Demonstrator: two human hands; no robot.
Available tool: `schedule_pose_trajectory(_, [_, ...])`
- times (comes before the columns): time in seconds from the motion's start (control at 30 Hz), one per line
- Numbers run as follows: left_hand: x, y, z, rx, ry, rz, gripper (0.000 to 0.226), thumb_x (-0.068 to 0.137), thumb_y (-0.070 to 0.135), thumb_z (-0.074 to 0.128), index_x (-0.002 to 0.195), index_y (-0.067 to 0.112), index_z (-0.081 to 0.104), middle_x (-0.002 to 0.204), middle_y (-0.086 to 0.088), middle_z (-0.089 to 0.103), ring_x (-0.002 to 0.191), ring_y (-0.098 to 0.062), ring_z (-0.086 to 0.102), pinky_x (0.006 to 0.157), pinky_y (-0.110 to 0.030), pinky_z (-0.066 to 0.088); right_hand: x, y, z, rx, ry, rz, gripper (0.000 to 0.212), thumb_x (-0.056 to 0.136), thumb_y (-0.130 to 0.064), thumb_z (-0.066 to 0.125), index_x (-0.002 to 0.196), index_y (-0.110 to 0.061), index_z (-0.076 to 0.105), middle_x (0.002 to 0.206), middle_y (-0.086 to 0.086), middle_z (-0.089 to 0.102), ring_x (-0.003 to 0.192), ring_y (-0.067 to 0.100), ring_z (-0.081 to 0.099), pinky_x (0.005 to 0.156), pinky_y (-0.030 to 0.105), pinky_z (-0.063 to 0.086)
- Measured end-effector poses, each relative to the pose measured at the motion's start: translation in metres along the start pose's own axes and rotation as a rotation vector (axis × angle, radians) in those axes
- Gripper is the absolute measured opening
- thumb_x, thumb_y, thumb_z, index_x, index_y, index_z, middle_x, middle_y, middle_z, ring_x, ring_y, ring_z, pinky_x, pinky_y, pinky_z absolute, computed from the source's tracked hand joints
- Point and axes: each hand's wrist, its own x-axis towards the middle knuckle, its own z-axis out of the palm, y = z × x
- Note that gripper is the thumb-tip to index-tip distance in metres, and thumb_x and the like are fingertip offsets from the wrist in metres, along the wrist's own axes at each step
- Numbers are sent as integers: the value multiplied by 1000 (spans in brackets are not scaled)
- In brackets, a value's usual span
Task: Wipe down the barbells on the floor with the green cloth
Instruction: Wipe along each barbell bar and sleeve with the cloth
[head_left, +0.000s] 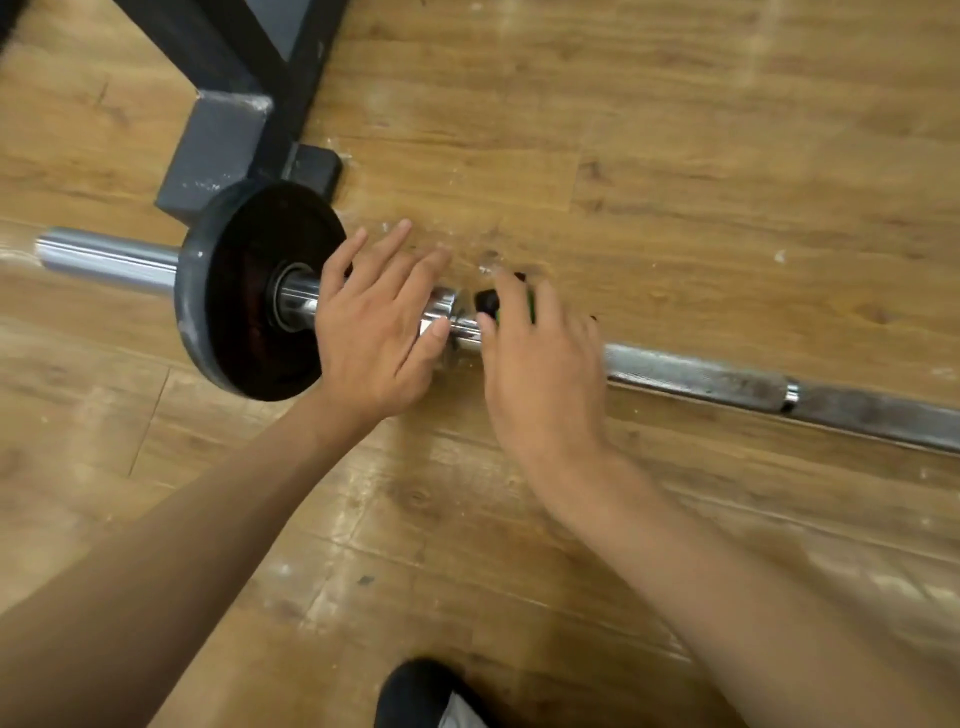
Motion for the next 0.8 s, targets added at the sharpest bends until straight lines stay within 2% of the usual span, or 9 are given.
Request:
schedule_pose_trajectory(0.07, [2, -4, 3, -14, 1, 25, 78, 109, 51, 7, 137, 8, 66, 123, -5, 75, 144, -26, 51, 120, -51, 34, 6, -8, 5, -16, -27, -87, 35, 100, -31, 42, 121, -15, 66, 107, 9, 66, 86, 36, 65, 89, 46, 48])
schedule_pose_trajectory(0.17, [3, -4, 8, -24, 25, 27, 77, 109, 50, 8, 133, 9, 68, 118, -5, 75, 143, -26, 52, 118, -50, 37, -8, 41, -17, -71, -51, -226, 33, 99, -22, 47, 127, -16, 63, 109, 6, 67, 94, 33, 64, 106, 46, 42])
schedule_pose_trajectory(0.23, [3, -4, 12, -33, 67, 16, 79, 108, 51, 8, 129, 9, 71, 115, -5, 76, 141, -26, 55, 116, -49, 40, -17, 65, -31, -95, -36, -179, 36, 100, -19, 46, 132, -10, 61, 111, 10, 66, 93, 34, 62, 93, 42, 43])
schedule_pose_trajectory(0.33, [8, -5, 12, -25, 77, 12, 81, 107, 53, 6, 126, 8, 71, 112, -6, 76, 137, -27, 58, 114, -47, 41, 1, 30, -4, -64, -35, -98, 38, 93, -12, 50, 127, -5, 64, 104, 13, 65, 85, 36, 60, 78, 42, 44])
schedule_pose_trajectory(0.47, [19, -8, 13, -21, 48, 26, 78, 108, 52, 8, 127, 10, 71, 115, -5, 75, 136, -27, 58, 115, -46, 40, 19, 18, -3, 21, -129, -251, 39, 91, -10, 64, 130, -9, 65, 111, 11, 66, 88, 36, 65, 77, 43, 50])
schedule_pose_trajectory(0.57, [20, -7, 11, -29, 15, 22, 74, 107, 52, 12, 129, 13, 71, 118, -2, 75, 138, -27, 57, 116, -46, 38, 1, 69, -36, -80, -88, -178, 35, 98, -20, 49, 129, -14, 66, 109, 8, 68, 88, 34, 64, 79, 41, 39])
schedule_pose_trajectory(0.63, [20, -6, 11, -34, 6, 11, 72, 107, 51, 14, 129, 14, 71, 120, -2, 74, 138, -27, 56, 117, -47, 37, -3, 81, -48, -92, -92, -86, 35, 100, -24, 41, 122, -13, 67, 101, 8, 66, 84, 37, 63, 77, 42, 41])
schedule_pose_trajectory(0.7, [20, -9, 8, -22, -11, -5, 71, 107, 51, 14, 129, 15, 71, 120, -2, 74, 138, -26, 56, 118, -48, 37, 13, 56, -38, -35, -132, -125, 31, 102, -22, 40, 111, -11, 68, 96, 10, 63, 80, 40, 63, 69, 42, 45])
schedule_pose_trajectory(0.8, [17, -7, 3, -8, -67, 5, 70, 109, 51, 14, 132, 17, 70, 122, 0, 74, 139, -25, 55, 118, -49, 35, 43, 18, -17, -13, -326, -263, 28, 109, -25, 38, 116, -15, 63, 113, 8, 63, 100, 40, 64, 73, 44, 46])
